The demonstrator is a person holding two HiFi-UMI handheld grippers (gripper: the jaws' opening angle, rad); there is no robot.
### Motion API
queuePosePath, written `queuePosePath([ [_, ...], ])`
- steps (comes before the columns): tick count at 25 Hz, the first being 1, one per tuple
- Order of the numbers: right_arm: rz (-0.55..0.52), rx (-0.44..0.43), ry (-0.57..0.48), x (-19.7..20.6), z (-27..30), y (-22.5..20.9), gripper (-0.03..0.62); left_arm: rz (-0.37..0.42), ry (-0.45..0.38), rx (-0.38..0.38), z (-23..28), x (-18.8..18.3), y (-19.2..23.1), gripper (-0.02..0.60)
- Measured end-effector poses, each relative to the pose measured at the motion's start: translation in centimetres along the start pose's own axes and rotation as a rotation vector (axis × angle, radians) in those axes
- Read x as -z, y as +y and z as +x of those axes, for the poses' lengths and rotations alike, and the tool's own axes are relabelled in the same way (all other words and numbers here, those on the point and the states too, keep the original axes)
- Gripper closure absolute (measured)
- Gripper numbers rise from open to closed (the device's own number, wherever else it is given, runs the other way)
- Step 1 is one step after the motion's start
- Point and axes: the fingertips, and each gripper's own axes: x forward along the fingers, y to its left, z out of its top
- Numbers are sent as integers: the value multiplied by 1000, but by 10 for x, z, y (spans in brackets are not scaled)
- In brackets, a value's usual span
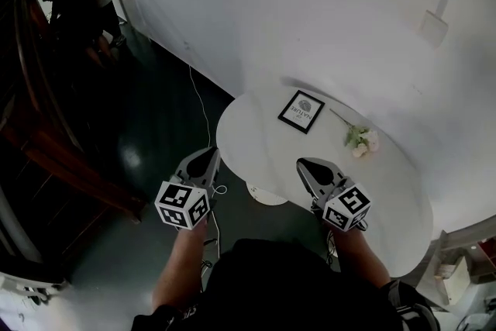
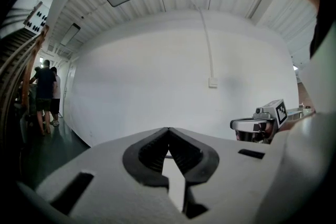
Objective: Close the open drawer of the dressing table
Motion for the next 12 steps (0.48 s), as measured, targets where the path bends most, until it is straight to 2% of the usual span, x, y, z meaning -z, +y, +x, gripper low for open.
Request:
queuePosePath([
  [12, -16, -45, 35, 5, 9, 28, 591, -43, 7, -35, -29, 17, 15, 581],
])
